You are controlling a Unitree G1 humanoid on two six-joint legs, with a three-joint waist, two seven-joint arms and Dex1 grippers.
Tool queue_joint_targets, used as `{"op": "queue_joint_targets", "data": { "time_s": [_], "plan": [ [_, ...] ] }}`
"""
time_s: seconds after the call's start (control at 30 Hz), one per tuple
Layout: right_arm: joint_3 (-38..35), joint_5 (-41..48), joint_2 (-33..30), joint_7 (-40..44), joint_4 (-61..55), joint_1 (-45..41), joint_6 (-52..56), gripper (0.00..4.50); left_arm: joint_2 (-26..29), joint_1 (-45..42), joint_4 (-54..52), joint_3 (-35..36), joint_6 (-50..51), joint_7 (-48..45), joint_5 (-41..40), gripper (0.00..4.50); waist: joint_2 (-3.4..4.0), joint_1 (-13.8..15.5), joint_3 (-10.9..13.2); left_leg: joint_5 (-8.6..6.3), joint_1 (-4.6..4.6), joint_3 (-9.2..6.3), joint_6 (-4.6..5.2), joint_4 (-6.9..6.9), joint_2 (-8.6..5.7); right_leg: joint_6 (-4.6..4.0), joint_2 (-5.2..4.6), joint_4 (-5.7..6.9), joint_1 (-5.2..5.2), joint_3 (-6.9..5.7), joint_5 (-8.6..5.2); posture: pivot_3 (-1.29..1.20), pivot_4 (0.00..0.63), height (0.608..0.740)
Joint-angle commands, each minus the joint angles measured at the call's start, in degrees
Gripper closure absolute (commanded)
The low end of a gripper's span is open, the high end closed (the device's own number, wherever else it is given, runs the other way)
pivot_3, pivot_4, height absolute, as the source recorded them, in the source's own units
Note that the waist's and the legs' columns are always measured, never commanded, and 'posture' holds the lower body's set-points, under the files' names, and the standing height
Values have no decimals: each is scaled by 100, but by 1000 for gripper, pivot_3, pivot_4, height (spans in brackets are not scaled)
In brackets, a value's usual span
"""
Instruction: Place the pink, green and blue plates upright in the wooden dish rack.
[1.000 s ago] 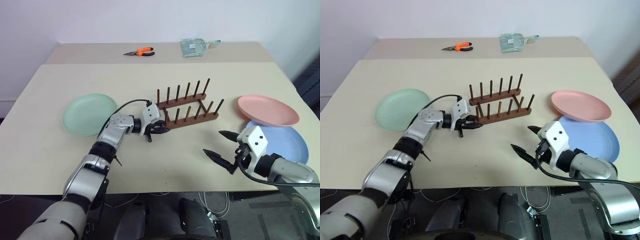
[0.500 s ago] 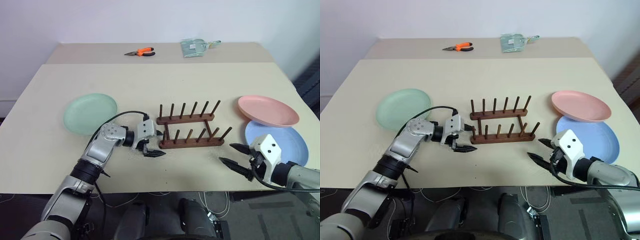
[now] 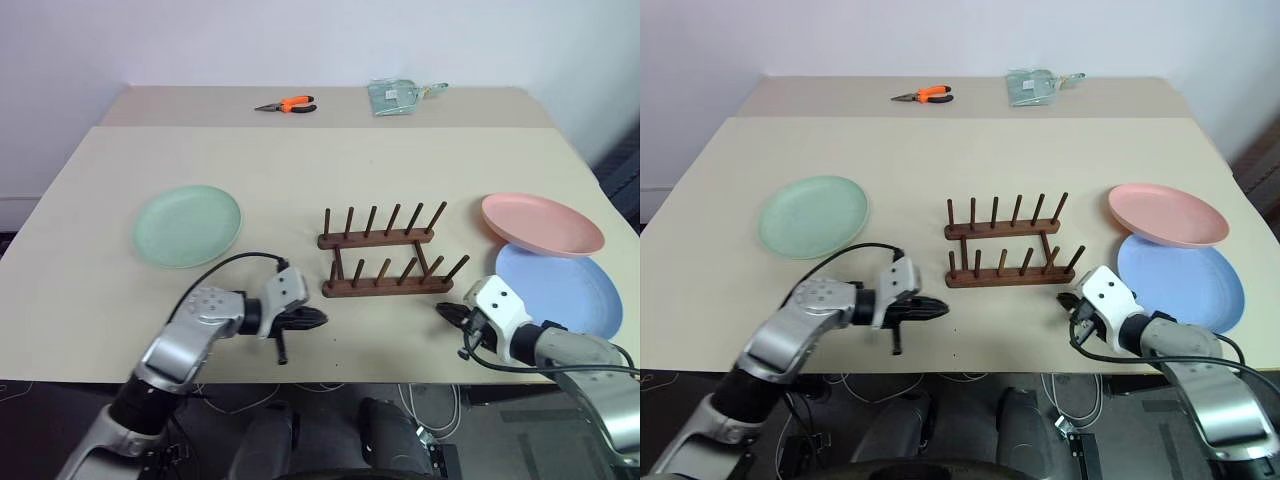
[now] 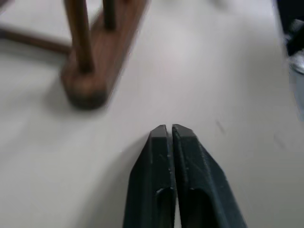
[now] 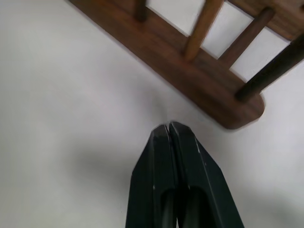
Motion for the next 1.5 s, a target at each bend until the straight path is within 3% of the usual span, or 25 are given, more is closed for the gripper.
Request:
{"op": "queue_joint_targets", "data": {
  "time_s": [0.03,0.2,0.4,0.5,0.67,0.83,1.07,1.17,1.3,1.43,1.5],
  "plan": [
    [251,-520,173,-420,502,-530,-249,4500,-412,-378,752,-43,-90,1117,624,4414,1,-3,-1,0,1,0,0,6,-1,-1,1,3,1,0,1,0,150,740],
    [486,-784,453,-611,1254,-1410,-441,4500,-725,-653,1342,115,-326,1701,707,4414,8,-31,-7,0,5,1,0,19,-1,-2,4,17,2,0,3,0,150,740],
    [459,-805,525,-519,1667,-2004,-581,4500,-727,-834,1719,200,-558,1913,673,4414,12,-27,-10,0,4,0,0,22,-2,12,6,20,1,1,14,0,150,740],
    [105,-650,204,-275,1317,-1901,-558,3623,-693,-889,1824,317,-636,2025,668,4500,13,-22,-10,0,4,0,0,22,-2,12,7,21,0,0,16,0,150,740],
    [-700,-699,-810,161,760,-1556,-640,1153,-601,-721,1319,364,-817,1573,300,4500,20,-27,-8,0,-3,2,1,24,-3,14,5,20,-4,2,16,0,150,740],
    [-1001,-1252,-1851,460,1295,-1120,-1305,1153,-506,-449,403,403,-542,896,-358,4500,20,-21,-7,-3,-8,7,5,24,-1,13,4,13,-5,1,15,0,150,740],
    [-75,-2305,-1994,-140,3658,-1876,-2846,1153,-446,-457,-203,464,-169,660,-804,4500,28,-38,-6,-4,-6,16,6,28,-2,-4,2,11,-3,4,6,0,150,740],
    [77,-2359,-1881,-219,4202,-2157,-3126,2351,-408,-463,-252,489,-146,737,-789,4500,40,-52,-2,-4,-6,17,6,24,-1,-22,2,12,-5,5,18,0,150,740],
    [189,-2508,-1861,-358,4456,-2302,-3441,4349,-326,-397,-293,470,-188,795,-744,4500,41,-57,-3,-3,-6,17,7,25,-2,-23,2,12,-4,8,19,0,150,740],
    [-257,-2203,-1954,-339,3794,-2234,-3372,4435,-216,-363,-299,499,-216,792,-748,4500,46,-56,-1,-3,-6,16,7,26,-3,-22,3,12,-4,9,20,0,150,740],
    [-892,-1335,-1798,-56,2956,-2280,-2804,4435,-163,-373,-274,549,-234,786,-773,4500,58,-54,4,-3,-8,16,7,26,-3,-19,3,12,-5,11,21,0,150,740]
  ]
}}
